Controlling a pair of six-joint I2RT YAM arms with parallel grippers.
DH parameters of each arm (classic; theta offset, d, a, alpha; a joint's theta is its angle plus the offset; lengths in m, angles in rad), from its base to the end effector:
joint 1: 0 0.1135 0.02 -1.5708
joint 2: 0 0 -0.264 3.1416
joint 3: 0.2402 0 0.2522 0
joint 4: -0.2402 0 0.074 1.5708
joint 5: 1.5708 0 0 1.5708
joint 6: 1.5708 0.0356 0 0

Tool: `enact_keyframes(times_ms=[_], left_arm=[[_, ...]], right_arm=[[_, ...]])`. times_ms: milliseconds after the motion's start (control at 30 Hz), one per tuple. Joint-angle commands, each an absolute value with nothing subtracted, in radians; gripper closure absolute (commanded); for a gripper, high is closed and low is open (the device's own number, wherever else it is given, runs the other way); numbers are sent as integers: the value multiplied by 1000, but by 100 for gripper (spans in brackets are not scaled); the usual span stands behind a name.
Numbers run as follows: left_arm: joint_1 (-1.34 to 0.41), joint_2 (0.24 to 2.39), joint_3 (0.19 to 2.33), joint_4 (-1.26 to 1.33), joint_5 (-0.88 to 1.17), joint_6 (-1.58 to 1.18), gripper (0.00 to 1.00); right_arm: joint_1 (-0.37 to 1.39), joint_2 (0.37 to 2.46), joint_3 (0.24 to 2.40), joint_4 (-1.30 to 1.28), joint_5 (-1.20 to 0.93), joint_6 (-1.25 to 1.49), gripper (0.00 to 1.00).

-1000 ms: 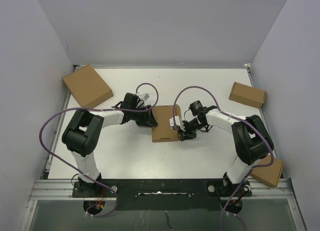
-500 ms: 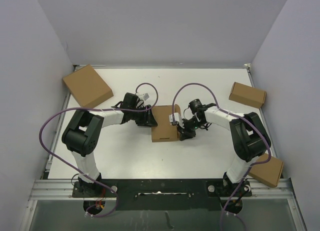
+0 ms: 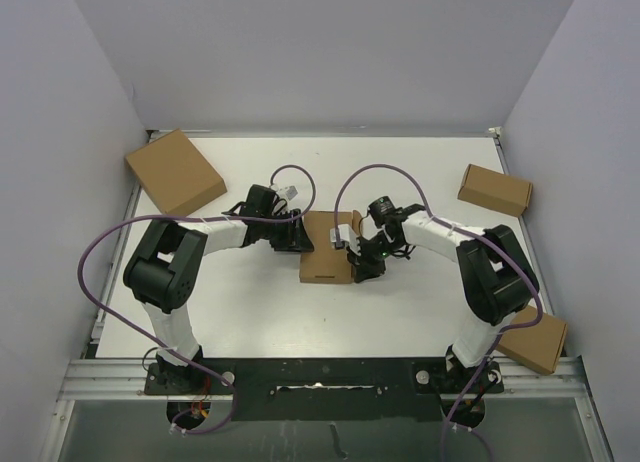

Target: Fold the paper box

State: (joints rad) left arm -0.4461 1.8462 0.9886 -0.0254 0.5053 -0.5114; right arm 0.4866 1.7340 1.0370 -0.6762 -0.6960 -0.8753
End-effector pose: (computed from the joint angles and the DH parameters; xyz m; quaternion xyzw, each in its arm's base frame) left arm 0.3211 -0.1727 0.1403 0.0545 0.9138 -0.3593 0.1813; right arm 0.2626 0.1647 0.1634 -0.6150 0.7057 0.3151 0.1565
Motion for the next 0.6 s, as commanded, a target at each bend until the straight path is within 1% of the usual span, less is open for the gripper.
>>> enact_keyframes(times_ms=[0, 167, 400, 500, 567], left_arm=[[-468, 1885, 1019, -43, 488, -495, 58], [-473, 1884, 1028, -52, 485, -494, 58], [-473, 1880, 1037, -61, 481, -493, 58], [-472, 1877, 1037, -67, 481, -489, 57], [-472, 1874, 1036, -68, 482, -487, 57]], right_arm=[[498, 1728, 1102, -640, -758, -817, 100], [512, 1725, 1104, -644, -774, -815, 100], [510, 1732, 1120, -673, -791, -837, 96], [491, 1724, 1121, -694, -791, -856, 94], [472, 1716, 1120, -705, -798, -867, 90]])
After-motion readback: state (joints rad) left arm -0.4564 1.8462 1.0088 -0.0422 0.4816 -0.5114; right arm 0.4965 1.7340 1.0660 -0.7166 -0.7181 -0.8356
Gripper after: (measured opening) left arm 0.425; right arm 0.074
